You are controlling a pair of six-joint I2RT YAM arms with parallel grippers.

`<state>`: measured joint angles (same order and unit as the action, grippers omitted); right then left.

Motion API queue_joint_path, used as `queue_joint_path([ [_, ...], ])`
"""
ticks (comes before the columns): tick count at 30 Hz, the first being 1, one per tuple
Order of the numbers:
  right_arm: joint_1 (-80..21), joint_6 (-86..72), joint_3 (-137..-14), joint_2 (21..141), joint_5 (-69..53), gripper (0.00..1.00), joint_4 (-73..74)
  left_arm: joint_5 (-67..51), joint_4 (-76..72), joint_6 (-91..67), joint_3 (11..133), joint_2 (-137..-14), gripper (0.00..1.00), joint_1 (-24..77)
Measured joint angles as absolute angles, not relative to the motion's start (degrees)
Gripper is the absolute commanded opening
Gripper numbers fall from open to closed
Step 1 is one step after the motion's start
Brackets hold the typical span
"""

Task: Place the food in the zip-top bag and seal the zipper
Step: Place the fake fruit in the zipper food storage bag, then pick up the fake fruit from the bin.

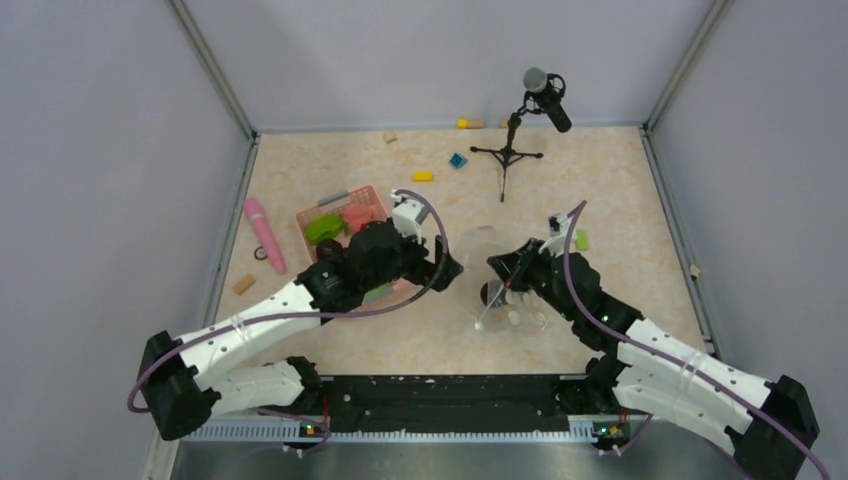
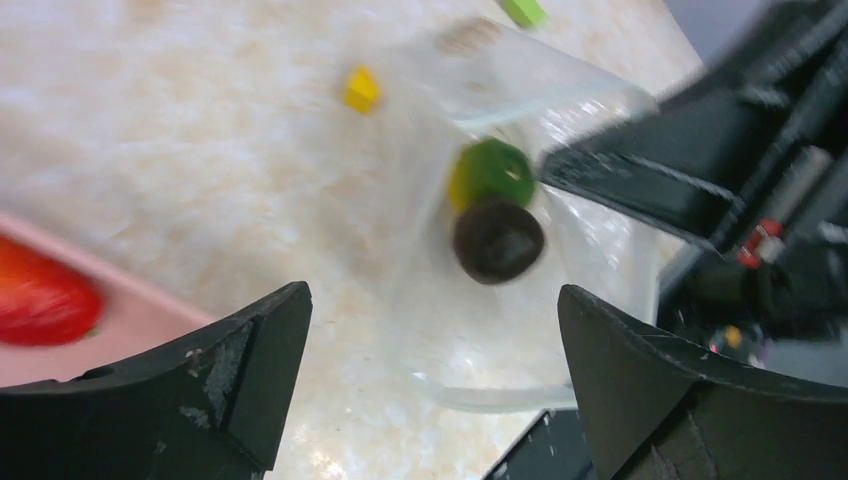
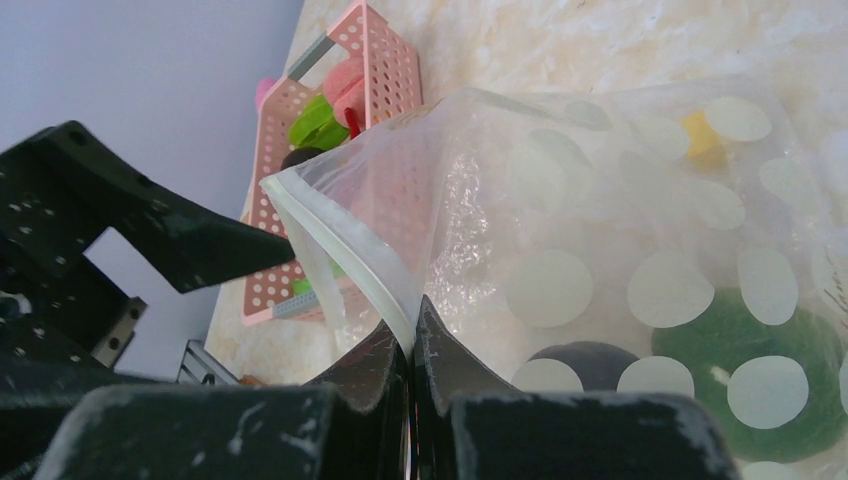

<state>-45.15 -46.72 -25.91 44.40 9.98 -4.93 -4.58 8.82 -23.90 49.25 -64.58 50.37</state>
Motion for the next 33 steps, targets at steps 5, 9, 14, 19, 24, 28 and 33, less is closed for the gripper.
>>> queue_joint_path([
  [5,-45.1,-46.7,-25.6,43.8,11.8,0.00,-4.6,12.3,12.7,-29.4,48.6,-59.8,0.98,50.2],
  [9,-45.1,-46.7,-25.5,43.5,12.7,0.00,-3.8,24.0,17.8,-35.1,48.5,-58.6,0.98,48.9],
  [14,-45.1,-46.7,-25.5,43.5,13.5,0.00,-3.4,31.5,23.4,-42.3,48.1,-58.6,0.98,42.2],
  [19,-45.1,-46.7,-25.4,44.0,14.1,0.00,-3.5,33.7,24.3,-46.4,46.1,-60.1,0.98,33.5],
  [24,-45.1,-46.7,-25.4,45.7,14.4,0.00,-3.6,37.0,24.7,-48.2,46.1,-66.4,0.98,31.6],
  [28,-45.1,-46.5,-25.4,46.8,14.8,0.00,-3.5,40.0,26.9,-49.4,48.9,-73.5,0.98,30.4],
  [33,-45.1,-46.5,-25.4,46.9,16.0,0.00,-3.4,43.7,29.2,-49.9,53.6,-80.2,0.98,29.1],
])
